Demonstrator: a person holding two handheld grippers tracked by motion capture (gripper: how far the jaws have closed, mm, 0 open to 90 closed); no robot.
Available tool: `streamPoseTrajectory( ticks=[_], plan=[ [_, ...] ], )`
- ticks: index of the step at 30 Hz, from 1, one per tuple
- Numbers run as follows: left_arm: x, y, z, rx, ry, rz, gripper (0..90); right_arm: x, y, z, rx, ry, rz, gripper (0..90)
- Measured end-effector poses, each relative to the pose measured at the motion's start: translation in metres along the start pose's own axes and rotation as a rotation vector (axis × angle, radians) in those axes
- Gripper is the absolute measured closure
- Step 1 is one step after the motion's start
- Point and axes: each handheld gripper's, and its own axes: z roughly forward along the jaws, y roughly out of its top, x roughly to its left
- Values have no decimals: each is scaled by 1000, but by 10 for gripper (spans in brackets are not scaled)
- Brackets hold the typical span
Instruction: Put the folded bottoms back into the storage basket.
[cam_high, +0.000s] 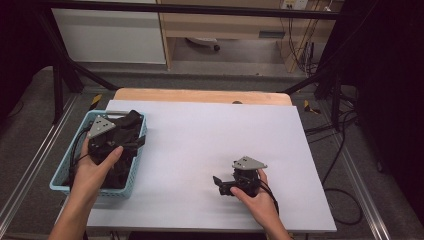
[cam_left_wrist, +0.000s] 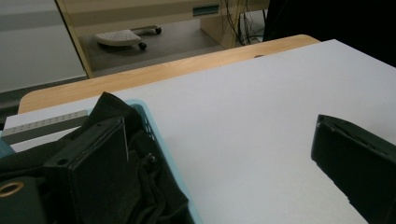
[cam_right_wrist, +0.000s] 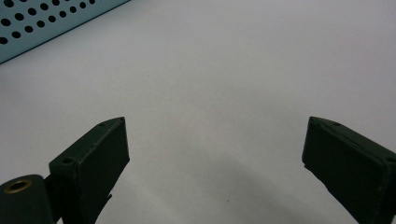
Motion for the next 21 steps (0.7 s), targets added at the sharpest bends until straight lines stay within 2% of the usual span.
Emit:
streamPoseTrajectory(
  ticks=[7, 11, 21],
  plan=[
    [-4, -6, -3, 12, -15, -3, 33, 0, 0, 0, -2, -1, 1, 79],
    [-5, -9, -8, 14, -28, -23, 33, -1, 0, -1, -4, -1, 1, 80],
    [-7, -19, -19, 11, -32, -30, 36, -3, 0, -2, -6, -4, 7, 80]
  ],
)
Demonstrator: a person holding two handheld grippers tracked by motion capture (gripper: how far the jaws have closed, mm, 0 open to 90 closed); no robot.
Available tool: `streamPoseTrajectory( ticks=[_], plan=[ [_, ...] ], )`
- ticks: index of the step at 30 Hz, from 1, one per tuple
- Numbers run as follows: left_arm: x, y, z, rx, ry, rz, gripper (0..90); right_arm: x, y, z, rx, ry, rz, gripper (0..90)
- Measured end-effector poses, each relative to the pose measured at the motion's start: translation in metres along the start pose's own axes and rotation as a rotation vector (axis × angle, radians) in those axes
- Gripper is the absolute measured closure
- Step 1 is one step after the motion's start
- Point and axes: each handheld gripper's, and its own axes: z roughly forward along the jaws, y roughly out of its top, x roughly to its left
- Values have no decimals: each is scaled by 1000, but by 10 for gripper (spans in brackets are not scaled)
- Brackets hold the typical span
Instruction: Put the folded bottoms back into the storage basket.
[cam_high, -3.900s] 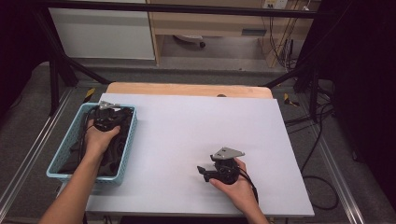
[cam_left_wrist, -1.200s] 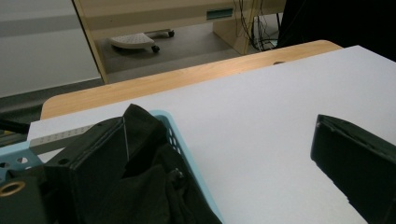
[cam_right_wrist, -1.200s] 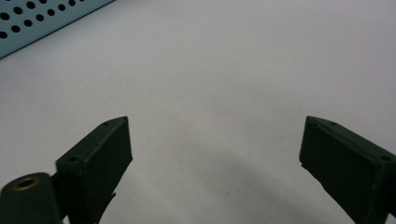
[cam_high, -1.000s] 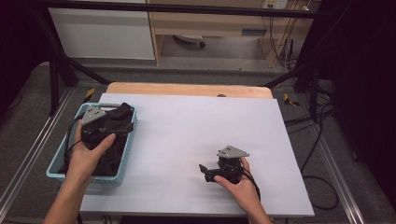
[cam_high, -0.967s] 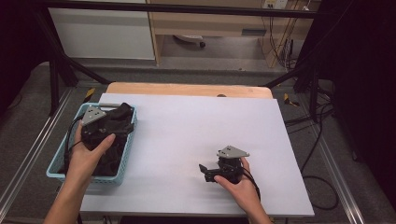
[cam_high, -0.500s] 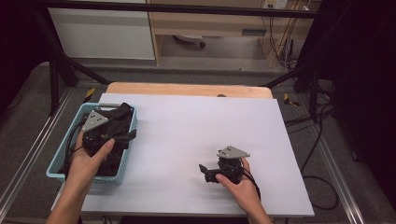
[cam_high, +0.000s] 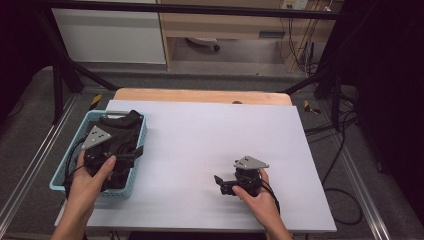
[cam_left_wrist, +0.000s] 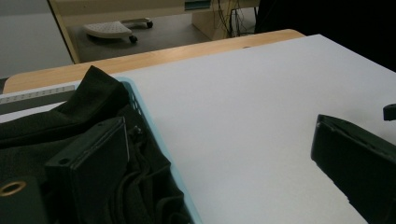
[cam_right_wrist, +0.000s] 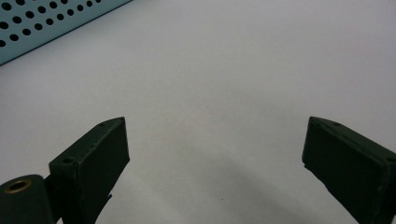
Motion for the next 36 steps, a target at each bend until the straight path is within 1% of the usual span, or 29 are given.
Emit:
streamPoseTrajectory(
  ticks=[9, 11, 14, 17, 22, 29, 36],
  plan=[
    [-5, -12, -7, 3, -11, 7, 38, -2, 1, -2, -6, -1, 4, 80],
    [-6, -15, -9, -3, -14, 6, 39, -3, 1, -3, -10, -3, 6, 80],
    [-4, -19, -11, -26, -19, 19, 37, -3, 2, -4, -14, -4, 5, 82],
    [-1, -23, -12, -30, -12, 8, 38, -5, 2, -6, -15, -1, -2, 81],
    [0, -30, -14, -33, -19, 5, 38, -8, 5, -10, -25, -1, 3, 80],
    [0, -38, -15, -29, -23, -3, 38, -12, 11, -15, -38, 0, -13, 76],
    [0, -45, -15, -26, -19, -11, 35, -19, 21, -24, -36, -20, -34, 77]
  ],
)
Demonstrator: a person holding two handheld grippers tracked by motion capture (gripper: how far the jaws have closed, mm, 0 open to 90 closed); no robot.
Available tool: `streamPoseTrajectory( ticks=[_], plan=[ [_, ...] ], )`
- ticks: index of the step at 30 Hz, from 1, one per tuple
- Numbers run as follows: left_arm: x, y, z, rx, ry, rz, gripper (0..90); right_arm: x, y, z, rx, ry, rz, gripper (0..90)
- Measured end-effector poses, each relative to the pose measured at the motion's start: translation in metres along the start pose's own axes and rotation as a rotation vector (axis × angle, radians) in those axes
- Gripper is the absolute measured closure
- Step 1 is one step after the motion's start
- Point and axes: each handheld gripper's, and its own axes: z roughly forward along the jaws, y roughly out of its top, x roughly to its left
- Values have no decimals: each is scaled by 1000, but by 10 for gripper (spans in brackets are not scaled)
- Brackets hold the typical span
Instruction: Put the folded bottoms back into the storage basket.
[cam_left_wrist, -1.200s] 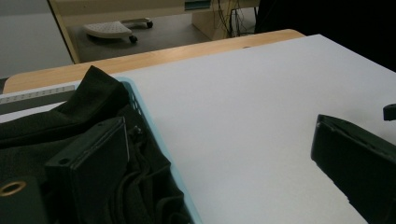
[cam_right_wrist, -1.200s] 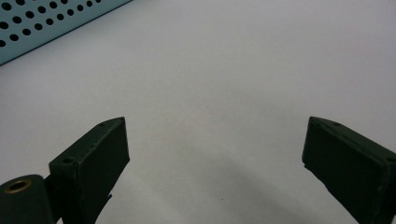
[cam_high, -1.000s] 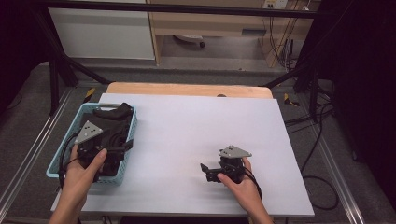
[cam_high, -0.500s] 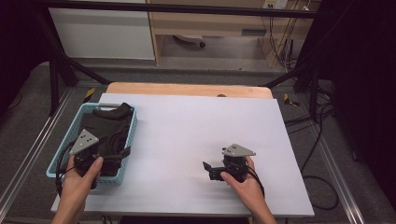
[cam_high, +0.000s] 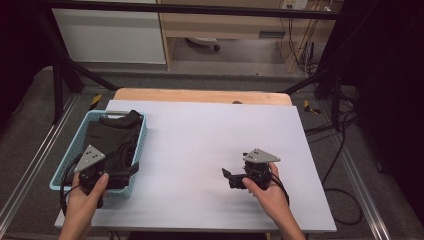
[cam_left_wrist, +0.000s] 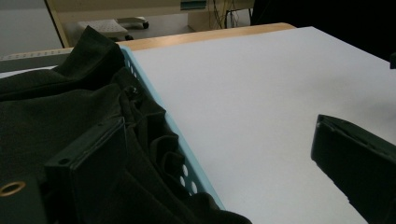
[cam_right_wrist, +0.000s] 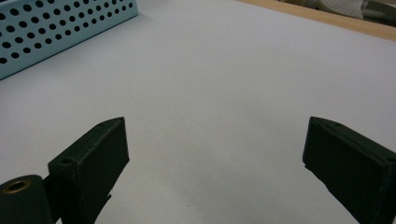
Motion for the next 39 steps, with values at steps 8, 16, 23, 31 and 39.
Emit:
streamPoseTrajectory(
  ticks=[8, 16, 23, 31, 39],
  plan=[
    [5, -8, -1, 7, -3, -22, 35, -12, 12, -12, -41, -12, 2, 100],
    [4, -9, -1, 10, -8, -14, 35, -25, 23, -25, -79, -38, 30, 100],
    [5, -11, -2, 12, -11, -13, 35, -42, 28, -40, -107, -87, 67, 104],
    [4, -11, -2, 13, -12, -13, 35, -60, 21, -58, -118, -115, 94, 93],
    [3, -12, -1, 14, -14, -8, 35, -78, 8, -78, -137, -150, 127, 87]
  ],
)
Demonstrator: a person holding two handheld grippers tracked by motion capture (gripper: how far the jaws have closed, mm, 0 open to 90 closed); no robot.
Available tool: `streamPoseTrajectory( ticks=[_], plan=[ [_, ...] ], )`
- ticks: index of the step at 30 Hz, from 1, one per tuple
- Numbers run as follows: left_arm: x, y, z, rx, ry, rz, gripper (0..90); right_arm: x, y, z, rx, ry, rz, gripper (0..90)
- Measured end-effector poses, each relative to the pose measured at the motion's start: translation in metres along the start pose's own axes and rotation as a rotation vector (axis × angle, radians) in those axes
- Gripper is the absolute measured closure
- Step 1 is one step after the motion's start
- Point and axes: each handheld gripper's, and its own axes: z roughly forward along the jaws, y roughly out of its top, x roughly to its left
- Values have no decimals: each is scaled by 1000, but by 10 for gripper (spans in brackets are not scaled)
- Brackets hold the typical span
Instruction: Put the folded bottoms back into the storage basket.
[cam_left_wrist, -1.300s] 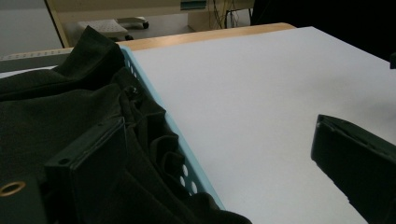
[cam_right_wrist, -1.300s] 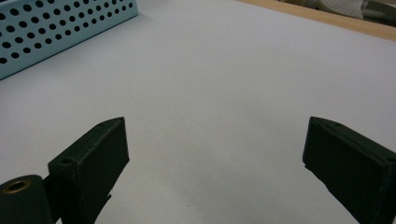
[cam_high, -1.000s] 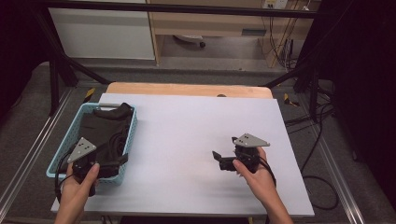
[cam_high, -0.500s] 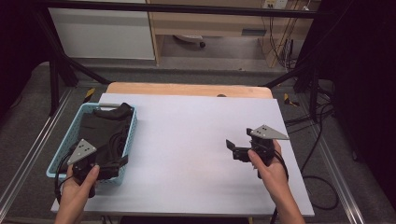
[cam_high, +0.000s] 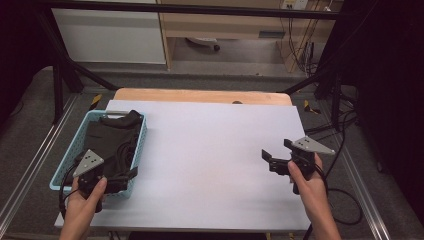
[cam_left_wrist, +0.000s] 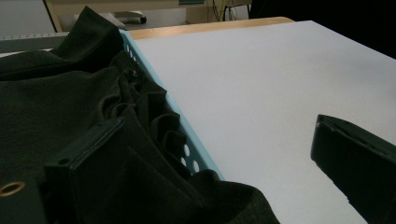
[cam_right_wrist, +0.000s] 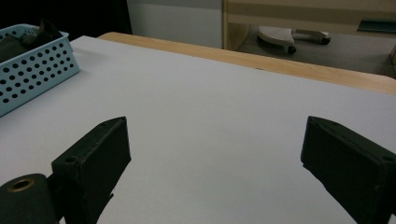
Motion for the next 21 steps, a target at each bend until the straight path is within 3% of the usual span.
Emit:
streamPoseTrajectory(
  ticks=[10, 21],
  plan=[
    [-2, -2, 2, 5, -4, 3, 36, -21, -17, -18, -8, -35, 47, 88],
    [-2, -3, 2, 8, -2, 5, 36, -26, -37, -25, -22, -28, 86, 93]
  ],
)
